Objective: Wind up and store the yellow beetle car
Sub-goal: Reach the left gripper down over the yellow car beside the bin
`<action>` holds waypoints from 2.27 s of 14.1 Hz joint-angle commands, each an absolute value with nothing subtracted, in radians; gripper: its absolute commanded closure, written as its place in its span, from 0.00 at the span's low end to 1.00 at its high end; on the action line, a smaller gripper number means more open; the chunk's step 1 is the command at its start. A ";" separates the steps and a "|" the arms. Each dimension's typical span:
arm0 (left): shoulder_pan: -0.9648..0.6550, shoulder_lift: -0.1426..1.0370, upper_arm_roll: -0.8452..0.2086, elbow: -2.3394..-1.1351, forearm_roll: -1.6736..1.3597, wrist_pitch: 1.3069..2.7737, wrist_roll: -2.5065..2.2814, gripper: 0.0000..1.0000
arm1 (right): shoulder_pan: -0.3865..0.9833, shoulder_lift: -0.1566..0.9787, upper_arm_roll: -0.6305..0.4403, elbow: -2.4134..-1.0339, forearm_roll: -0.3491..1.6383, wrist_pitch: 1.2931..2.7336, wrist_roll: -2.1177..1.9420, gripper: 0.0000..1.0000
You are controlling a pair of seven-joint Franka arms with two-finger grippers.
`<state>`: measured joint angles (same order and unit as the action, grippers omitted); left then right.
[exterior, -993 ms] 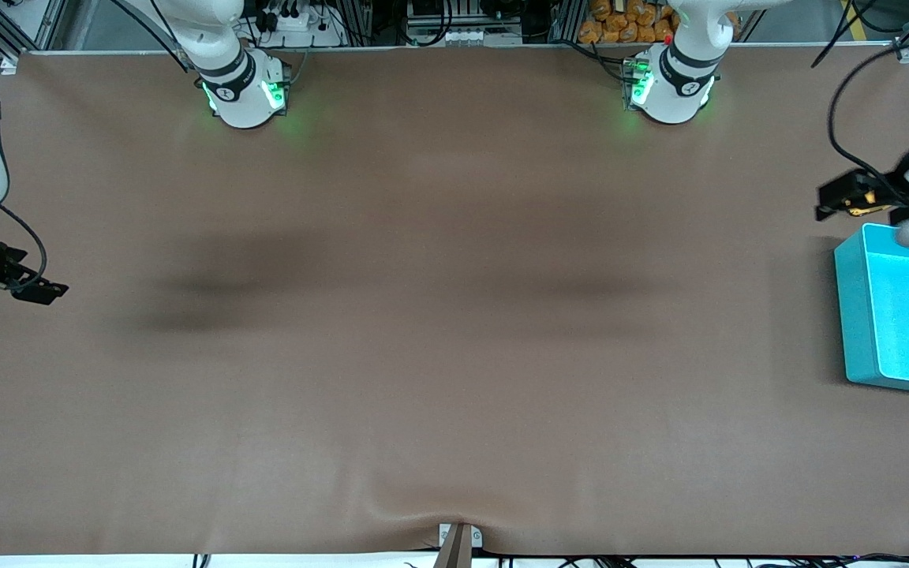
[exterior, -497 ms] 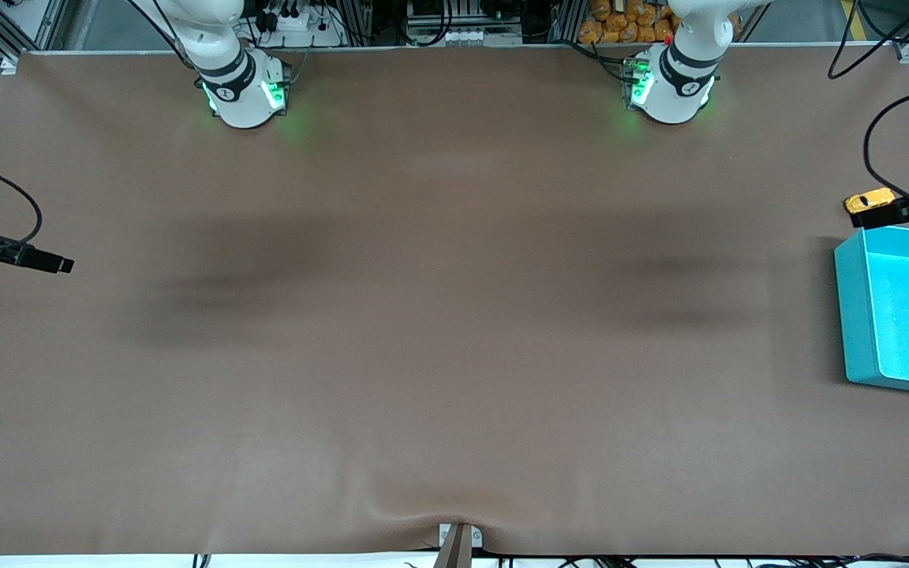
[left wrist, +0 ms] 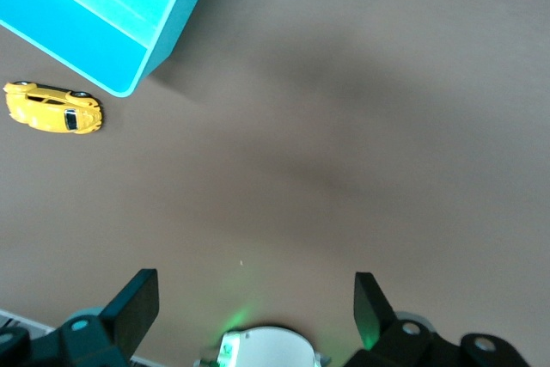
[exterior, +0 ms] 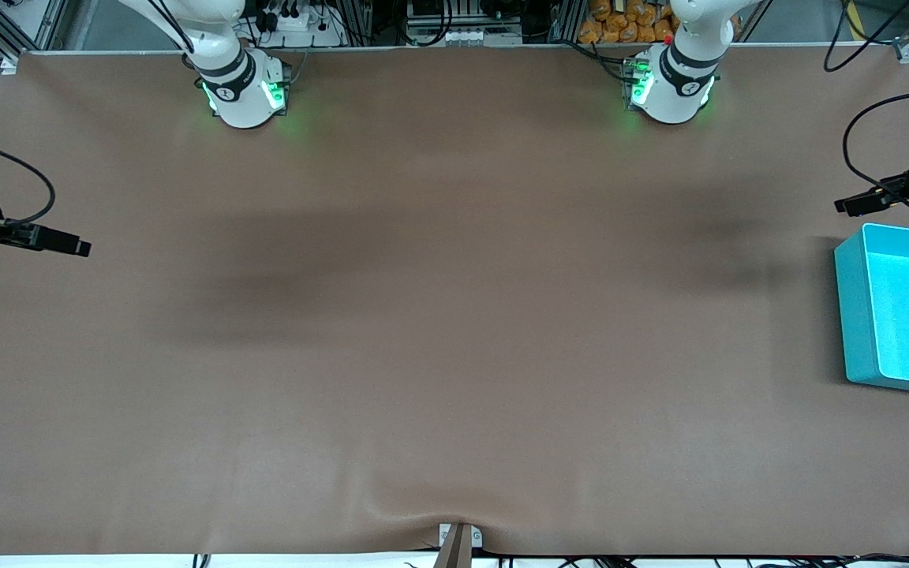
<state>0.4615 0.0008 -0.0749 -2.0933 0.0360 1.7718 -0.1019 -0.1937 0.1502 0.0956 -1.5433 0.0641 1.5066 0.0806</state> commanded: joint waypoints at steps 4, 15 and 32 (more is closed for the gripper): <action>0.598 0.000 -0.087 -2.258 0.149 2.034 -0.092 0.00 | -0.133 0.025 0.091 -1.552 0.084 1.488 0.066 0.00; 0.819 0.149 -0.089 -2.284 0.265 2.341 0.135 0.00 | -0.006 -0.031 0.002 -1.557 0.075 1.479 0.066 0.00; 0.971 0.186 -0.089 -2.326 -0.030 2.405 -0.270 0.00 | 0.015 -0.031 -0.008 -1.559 0.074 1.479 0.066 0.00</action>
<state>0.9197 0.1998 -0.0777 -2.3085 0.0289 2.3892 -0.2464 -0.0052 -0.0184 0.0084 -1.5453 0.0658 1.4756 0.0739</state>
